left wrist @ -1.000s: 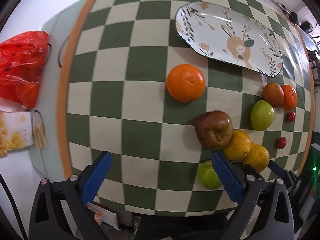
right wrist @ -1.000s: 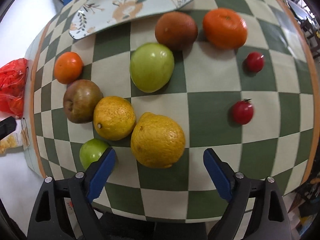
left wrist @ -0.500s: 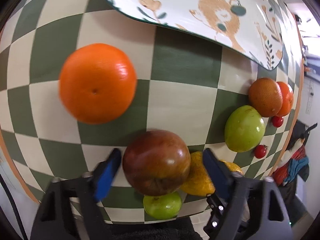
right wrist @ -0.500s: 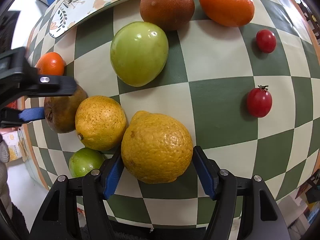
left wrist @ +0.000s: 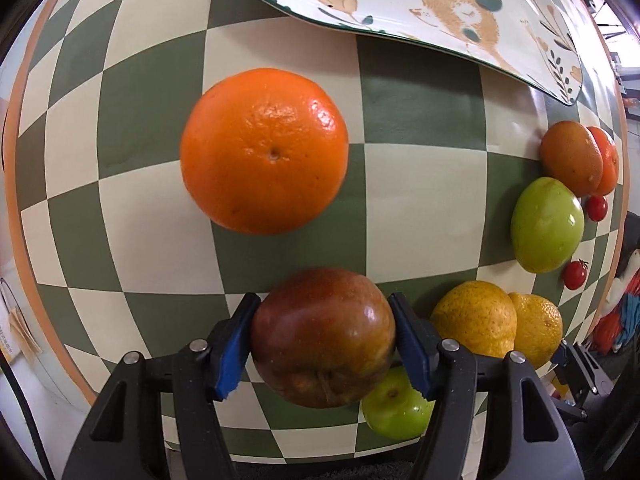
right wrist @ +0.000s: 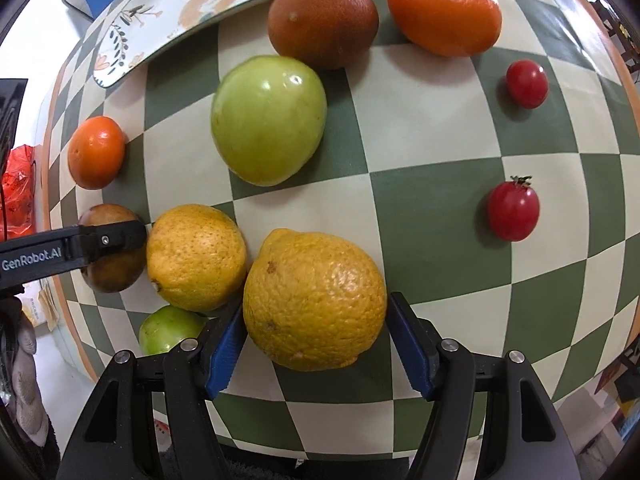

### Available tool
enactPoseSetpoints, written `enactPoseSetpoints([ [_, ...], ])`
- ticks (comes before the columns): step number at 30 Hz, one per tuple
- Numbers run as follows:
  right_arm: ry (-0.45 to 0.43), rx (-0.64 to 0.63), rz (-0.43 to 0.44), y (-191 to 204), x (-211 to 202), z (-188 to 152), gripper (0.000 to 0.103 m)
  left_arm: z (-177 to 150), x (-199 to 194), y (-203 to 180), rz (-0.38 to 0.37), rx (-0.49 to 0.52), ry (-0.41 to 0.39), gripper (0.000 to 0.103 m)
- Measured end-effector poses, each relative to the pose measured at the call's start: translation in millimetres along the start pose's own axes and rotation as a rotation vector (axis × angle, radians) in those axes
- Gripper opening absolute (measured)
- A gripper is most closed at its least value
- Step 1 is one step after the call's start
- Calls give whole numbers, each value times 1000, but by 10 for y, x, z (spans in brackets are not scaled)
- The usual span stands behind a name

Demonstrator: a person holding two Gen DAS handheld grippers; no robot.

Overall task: Organize fruits
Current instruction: 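Grasp the brown apple with the left tool while the right tool grasps the yellow lemon, then place the brown apple on the plate with the left tool while the right tool places the lemon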

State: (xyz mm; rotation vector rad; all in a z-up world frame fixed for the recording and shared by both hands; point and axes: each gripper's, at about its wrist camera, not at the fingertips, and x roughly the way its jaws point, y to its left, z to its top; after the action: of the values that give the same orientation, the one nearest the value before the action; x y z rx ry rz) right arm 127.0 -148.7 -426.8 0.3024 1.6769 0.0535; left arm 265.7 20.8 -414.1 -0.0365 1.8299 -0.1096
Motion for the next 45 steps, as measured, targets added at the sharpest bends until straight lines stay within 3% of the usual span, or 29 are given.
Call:
enactPoseSetpoints([
  [9, -30, 26, -22, -82, -80, 26, 71, -89, 46, 160, -18, -8, -26, 62],
  [11, -37, 31, -28, -93, -114, 56, 71, -234, -31, 223, -23, -14, -26, 62],
  [16, -43, 39, -3, -138, -181, 125, 73, -296, -5, 258, -21, -27, -25, 62],
  [21, -68, 3, -6, -200, -233, 140, 65, -346, -49, 266, -10, -35, -35, 62],
  [25, -78, -12, 31, -249, -364, 145, 65, -422, -246, 270, -26, -52, -44, 62],
  [29, -106, -46, 94, -183, -652, 153, 65, -385, -611, 243, -90, -71, -78, 62],
  [33, -170, -106, 143, -118, -1119, 340, 65, -63, -982, 165, -181, -99, -113, 62],
  [37, -228, -169, 163, -61, -1463, 918, 65, 530, -1205, 46, -214, -132, -134, 62],
  [45, -223, -296, 79, 712, -1202, 2288, 65, 1562, -955, 108, -170, -246, -61, 62],
])
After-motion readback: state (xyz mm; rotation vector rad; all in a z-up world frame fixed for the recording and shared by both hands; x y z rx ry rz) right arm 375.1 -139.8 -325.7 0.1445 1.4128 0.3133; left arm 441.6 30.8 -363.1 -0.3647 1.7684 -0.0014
